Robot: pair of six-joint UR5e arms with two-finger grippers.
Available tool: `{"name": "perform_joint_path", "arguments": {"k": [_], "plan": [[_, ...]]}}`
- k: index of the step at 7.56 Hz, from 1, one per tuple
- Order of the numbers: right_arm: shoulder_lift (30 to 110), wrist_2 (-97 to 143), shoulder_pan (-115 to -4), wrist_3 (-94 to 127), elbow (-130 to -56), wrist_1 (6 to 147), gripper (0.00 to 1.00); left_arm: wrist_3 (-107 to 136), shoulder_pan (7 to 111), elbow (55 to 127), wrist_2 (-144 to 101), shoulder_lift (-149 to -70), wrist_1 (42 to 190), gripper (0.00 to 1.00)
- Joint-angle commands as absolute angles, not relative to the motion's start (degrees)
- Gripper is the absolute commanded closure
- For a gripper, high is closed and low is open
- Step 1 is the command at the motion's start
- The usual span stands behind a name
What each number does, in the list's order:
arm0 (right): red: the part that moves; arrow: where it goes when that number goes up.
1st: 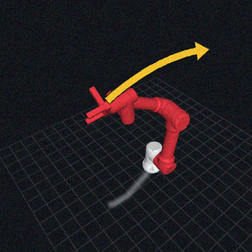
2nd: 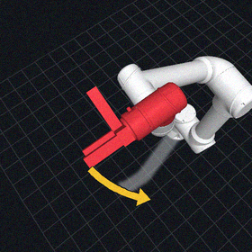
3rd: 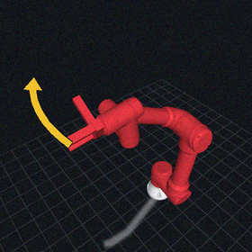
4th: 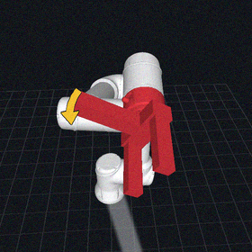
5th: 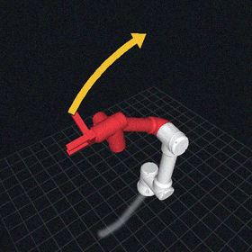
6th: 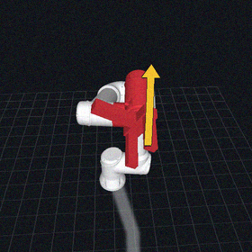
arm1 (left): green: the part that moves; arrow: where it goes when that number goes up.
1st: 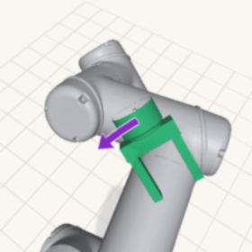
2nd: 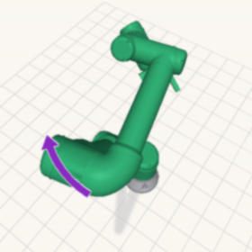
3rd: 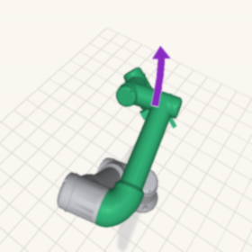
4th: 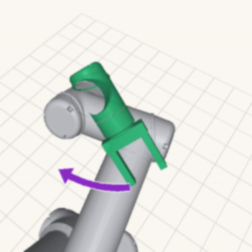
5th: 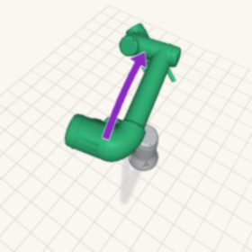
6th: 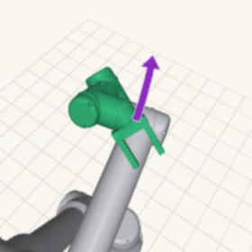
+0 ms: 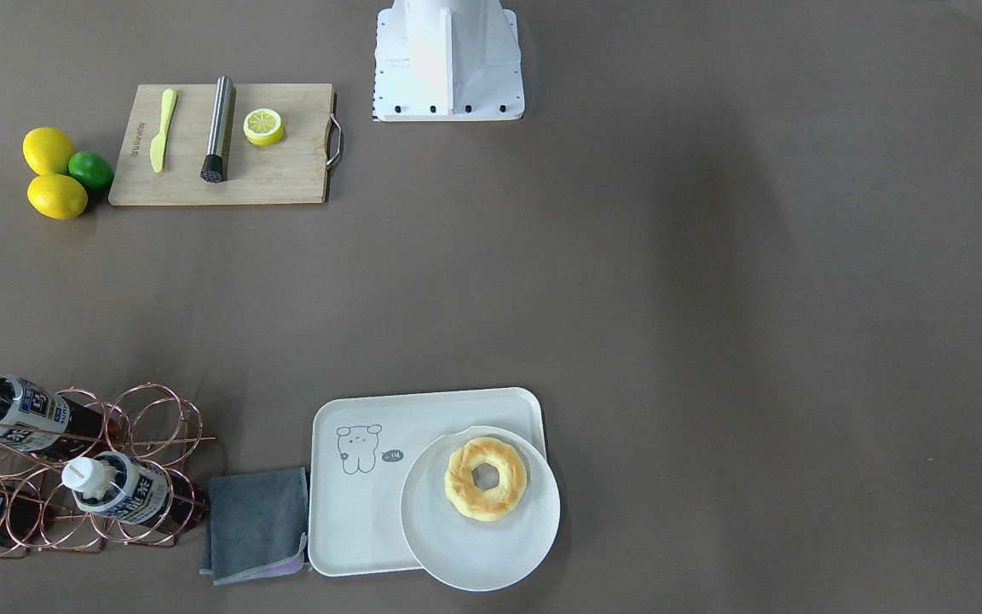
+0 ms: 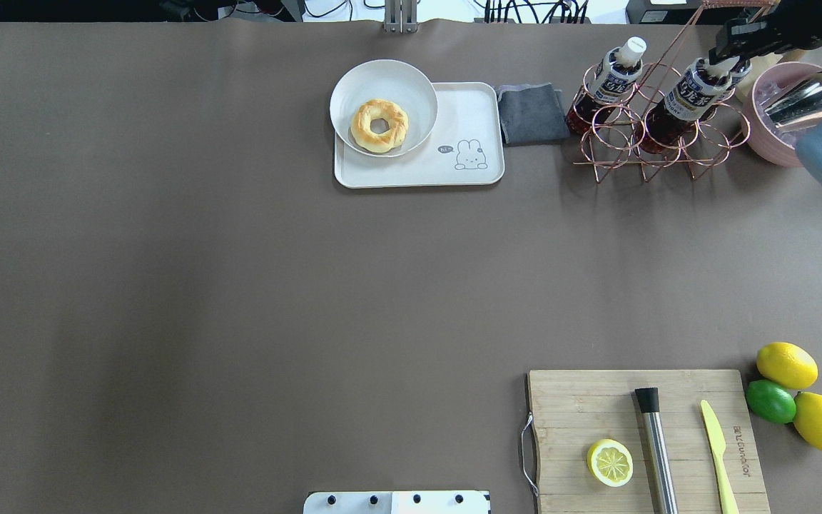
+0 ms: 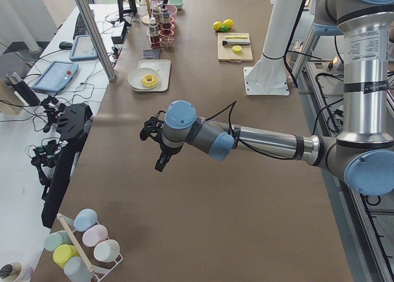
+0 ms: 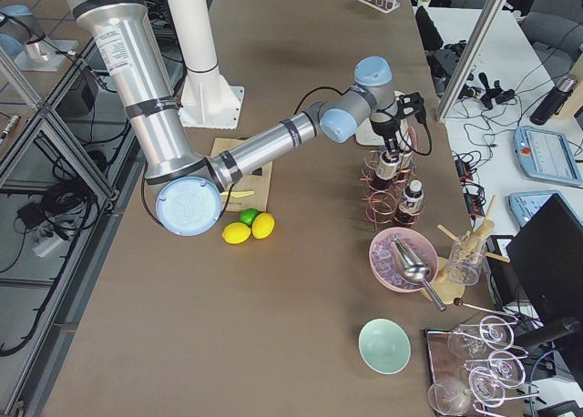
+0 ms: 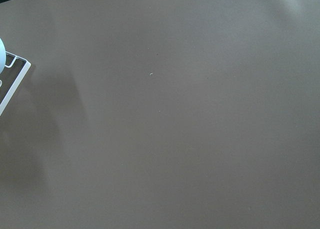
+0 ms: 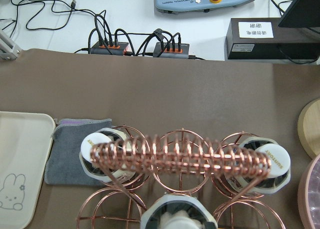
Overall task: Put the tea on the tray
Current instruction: 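Grasp the tea bottle with the right gripper and lift it out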
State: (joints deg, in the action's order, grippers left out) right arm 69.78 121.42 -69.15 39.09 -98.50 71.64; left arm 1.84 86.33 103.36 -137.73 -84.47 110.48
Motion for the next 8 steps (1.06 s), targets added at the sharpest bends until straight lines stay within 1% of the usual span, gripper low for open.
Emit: {"name": "perform_joint_path", "arguments": {"k": [1,3,5,7,8], "plan": [[69.0,124.45,-72.06,37.45,-103.59,79.58,1.0,1.93,86.22,103.36,-137.72,-84.46,110.48,0.01],[67.6,126.99,-74.79,34.63,-109.05,89.34,1.0,2.02,85.87,103.36,-137.72,-84.46,110.57,0.01],[60.68,127.35,-74.63,35.5,-110.12,97.51,1.0,2.02,85.87,103.36,-137.72,-84.46,110.57,0.01],[56.1,125.35,-69.03,44.85,-110.04,98.79,1.0,2.11,85.87,103.45,-137.81,-84.55,110.57,0.01],[53.2,121.5,-64.3,50.48,-110.04,98.79,1.0,2.11,85.7,103.45,-137.81,-84.55,110.57,0.01]]}}
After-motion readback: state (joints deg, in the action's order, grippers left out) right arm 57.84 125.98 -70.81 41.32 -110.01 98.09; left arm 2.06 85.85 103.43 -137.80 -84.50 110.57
